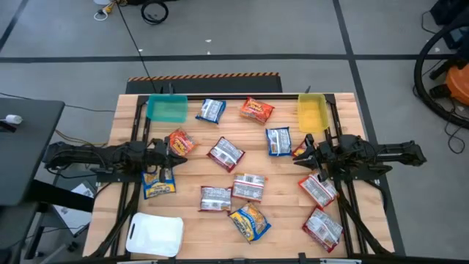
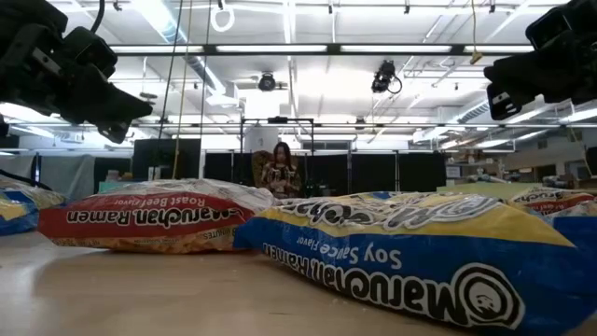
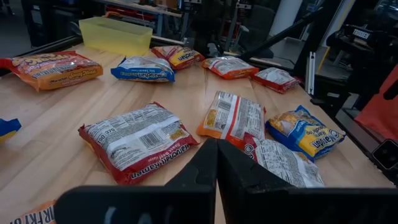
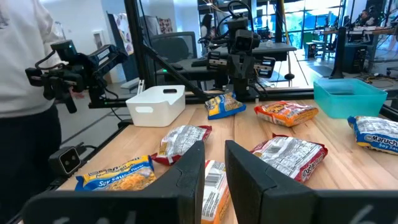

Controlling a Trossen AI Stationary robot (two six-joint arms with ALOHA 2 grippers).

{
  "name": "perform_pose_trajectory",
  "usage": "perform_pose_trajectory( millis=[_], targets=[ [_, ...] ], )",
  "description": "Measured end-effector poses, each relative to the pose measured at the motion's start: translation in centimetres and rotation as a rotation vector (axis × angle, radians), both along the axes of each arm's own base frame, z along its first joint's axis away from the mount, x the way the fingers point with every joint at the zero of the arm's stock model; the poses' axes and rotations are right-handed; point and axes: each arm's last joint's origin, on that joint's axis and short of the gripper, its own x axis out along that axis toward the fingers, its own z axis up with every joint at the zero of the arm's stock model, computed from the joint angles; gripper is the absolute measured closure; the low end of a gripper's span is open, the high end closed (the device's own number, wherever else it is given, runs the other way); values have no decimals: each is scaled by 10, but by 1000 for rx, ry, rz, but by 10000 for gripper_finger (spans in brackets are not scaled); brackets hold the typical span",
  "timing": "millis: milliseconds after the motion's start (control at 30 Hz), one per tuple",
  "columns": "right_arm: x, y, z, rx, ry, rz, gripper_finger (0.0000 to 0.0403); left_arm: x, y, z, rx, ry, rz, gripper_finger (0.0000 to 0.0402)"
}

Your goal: Sort Maruchan noodles

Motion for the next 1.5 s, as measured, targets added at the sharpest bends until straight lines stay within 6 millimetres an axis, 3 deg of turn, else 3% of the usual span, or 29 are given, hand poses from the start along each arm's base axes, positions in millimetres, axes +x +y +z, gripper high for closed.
perform_pose_trajectory(
  millis=[167, 300, 367, 667, 867, 1067, 1333, 1500],
  targets=[
    [0, 0, 0, 0, 0, 0, 334, 0, 1, 2, 19, -22, 17, 392],
    [0, 0, 0, 0, 0, -1, 334, 1, 2, 13, 57, -121, 57, 392],
    [0, 0, 0, 0, 0, 0, 334, 1, 2, 21, 38, -84, 56, 392],
    [0, 0, 0, 0, 0, 0, 334, 7, -3, 101, -72, 418, 54, 392],
    [0, 0, 0, 0, 0, 0, 334, 21, -11, 122, -150, 813, -37, 392],
    [0, 0, 0, 0, 0, 0, 334, 53, -17, 113, -158, 1045, -185, 363],
    [0, 0, 0, 0, 0, -1, 334, 94, -21, 86, 50, 1226, -497, 265],
    [0, 0, 0, 0, 0, -1, 334, 114, -21, 54, 152, 1421, -632, 202]
  ],
)
